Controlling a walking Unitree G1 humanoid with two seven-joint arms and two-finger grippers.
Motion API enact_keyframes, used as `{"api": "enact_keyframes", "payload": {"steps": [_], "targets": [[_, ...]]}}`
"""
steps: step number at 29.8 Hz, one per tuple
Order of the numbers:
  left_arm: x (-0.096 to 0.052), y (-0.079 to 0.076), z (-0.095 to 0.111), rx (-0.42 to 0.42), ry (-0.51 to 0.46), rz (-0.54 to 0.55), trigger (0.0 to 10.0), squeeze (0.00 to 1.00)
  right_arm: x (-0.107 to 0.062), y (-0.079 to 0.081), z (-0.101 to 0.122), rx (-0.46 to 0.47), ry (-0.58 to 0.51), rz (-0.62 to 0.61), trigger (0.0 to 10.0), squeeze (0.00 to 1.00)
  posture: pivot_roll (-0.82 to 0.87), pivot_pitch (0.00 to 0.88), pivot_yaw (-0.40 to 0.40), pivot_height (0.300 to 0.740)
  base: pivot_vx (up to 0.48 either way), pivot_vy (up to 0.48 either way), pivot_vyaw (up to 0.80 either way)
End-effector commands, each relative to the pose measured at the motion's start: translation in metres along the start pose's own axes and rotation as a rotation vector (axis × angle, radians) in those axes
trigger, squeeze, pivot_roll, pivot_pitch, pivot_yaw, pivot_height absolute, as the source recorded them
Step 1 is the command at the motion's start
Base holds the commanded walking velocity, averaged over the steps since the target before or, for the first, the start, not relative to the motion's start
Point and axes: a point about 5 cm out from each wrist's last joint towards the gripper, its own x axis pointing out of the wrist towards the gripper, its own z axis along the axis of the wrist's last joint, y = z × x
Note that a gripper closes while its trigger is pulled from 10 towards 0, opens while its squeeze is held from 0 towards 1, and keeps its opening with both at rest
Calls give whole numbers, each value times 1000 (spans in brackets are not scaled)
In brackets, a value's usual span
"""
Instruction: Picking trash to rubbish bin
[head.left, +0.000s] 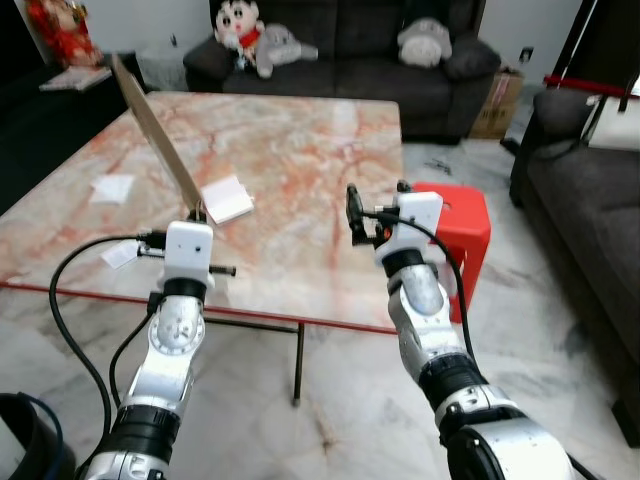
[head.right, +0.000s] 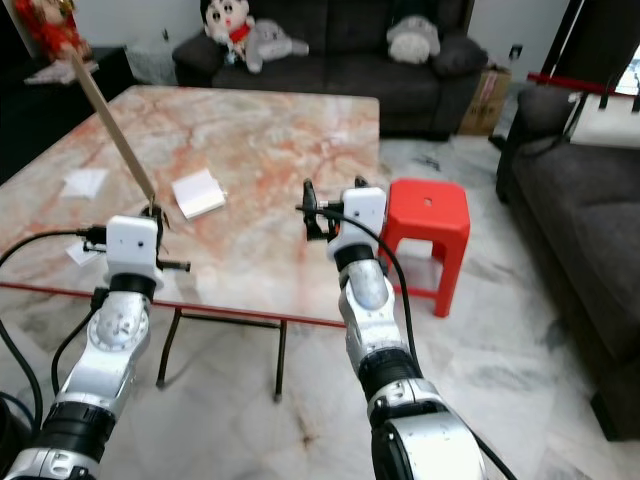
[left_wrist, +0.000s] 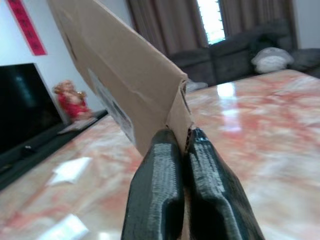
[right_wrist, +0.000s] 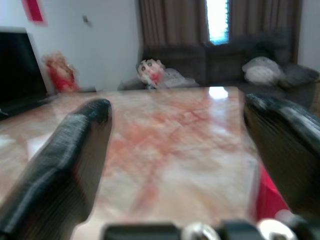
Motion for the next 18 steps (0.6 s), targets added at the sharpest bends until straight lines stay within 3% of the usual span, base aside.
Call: {"api": "enact_keyframes", "payload": {"steps": [1, 18], "targets": [[2, 10, 5, 22, -31, 17, 10000, 0, 6, 12, 8, 11, -33, 35, 10000, 0, 3, 0, 9, 740, 0, 0, 800], [0, 11, 2, 19, -20, 26, 10000, 0, 3, 19, 4, 21, -19, 67, 10000, 0, 2, 0, 9, 740, 0, 0, 800]]}}
